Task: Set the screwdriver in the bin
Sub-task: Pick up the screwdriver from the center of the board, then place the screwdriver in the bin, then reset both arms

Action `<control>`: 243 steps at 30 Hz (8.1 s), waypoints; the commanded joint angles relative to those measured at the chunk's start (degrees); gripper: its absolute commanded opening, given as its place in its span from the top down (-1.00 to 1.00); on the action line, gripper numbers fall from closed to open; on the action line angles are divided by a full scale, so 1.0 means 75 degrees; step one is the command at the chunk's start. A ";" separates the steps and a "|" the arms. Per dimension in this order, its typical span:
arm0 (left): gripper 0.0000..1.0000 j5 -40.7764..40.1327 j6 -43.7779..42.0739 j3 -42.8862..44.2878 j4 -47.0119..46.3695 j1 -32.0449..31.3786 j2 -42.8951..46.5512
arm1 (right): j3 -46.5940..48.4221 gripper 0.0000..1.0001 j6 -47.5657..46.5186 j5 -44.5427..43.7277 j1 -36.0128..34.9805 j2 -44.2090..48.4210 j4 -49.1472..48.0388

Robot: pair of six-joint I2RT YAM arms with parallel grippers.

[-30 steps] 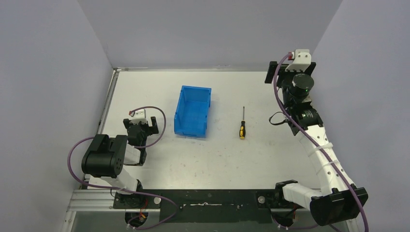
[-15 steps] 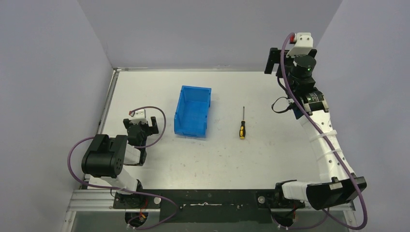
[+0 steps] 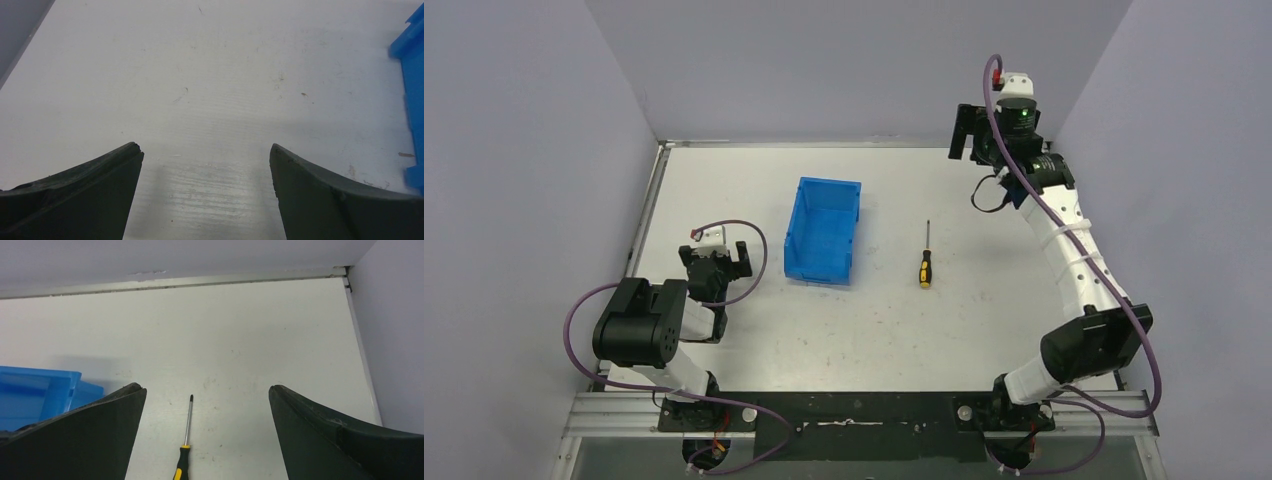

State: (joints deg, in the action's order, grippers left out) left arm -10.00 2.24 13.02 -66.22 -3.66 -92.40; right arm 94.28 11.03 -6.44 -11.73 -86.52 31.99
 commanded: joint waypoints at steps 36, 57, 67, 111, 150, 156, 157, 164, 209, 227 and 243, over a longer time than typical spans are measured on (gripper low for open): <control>-0.94 0.0056 -0.0061 0.0198 -0.0410 0.0020 0.0011 | -0.4329 -0.84 0.1608 0.0768 -0.0818 -0.1580 -0.1983; -0.94 0.0056 -0.0064 0.0200 -0.0414 0.0019 0.0005 | -0.4771 0.25 0.1741 0.0514 -0.1140 -0.2093 -0.2243; -0.94 0.0056 -0.0063 0.0198 -0.0412 0.0019 0.0015 | -0.4118 0.84 0.1685 -0.0063 -0.1219 -0.1311 -0.1383; -0.94 0.0055 -0.0061 0.0199 -0.0406 0.0019 0.0006 | 0.2240 1.00 0.1845 -0.1171 -0.1727 -0.1698 0.2853; -0.94 0.0056 -0.0056 0.0198 -0.0412 0.0019 0.0009 | 0.2480 1.00 0.2893 -0.1336 -0.4524 -0.4407 0.0198; -0.94 0.0056 -0.0054 0.0199 -0.0409 0.0019 0.0014 | 0.1979 1.00 0.2918 -0.1310 -0.4536 -0.4772 -0.0389; -0.94 0.0054 -0.0056 0.0198 -0.0412 0.0025 0.0014 | 0.1841 1.00 0.2932 -0.1266 -0.4547 -0.4802 -0.0531; -0.94 0.0054 -0.0059 0.0204 -0.0412 0.0019 0.0009 | 0.1085 0.92 0.3058 -0.0958 -0.4590 -0.5028 -0.1128; -0.94 0.0054 -0.0062 0.0198 -0.0417 0.0019 0.0012 | 0.2940 -0.32 0.2527 -0.1874 -0.5132 -0.4161 0.0599; -0.94 0.0049 -0.0063 0.0201 -0.0407 0.0019 0.0011 | 0.5239 -1.00 0.1095 -0.2667 -0.5336 -0.3660 0.1685; -0.94 0.0050 -0.0061 0.0199 -0.0411 0.0019 0.0011 | 0.3554 -1.00 -0.0388 -0.2109 -0.3213 -0.1365 0.1914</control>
State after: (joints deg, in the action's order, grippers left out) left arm -10.00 2.24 13.02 -66.22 -3.66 -92.40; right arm 123.28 12.56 -24.36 -40.27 -102.78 46.54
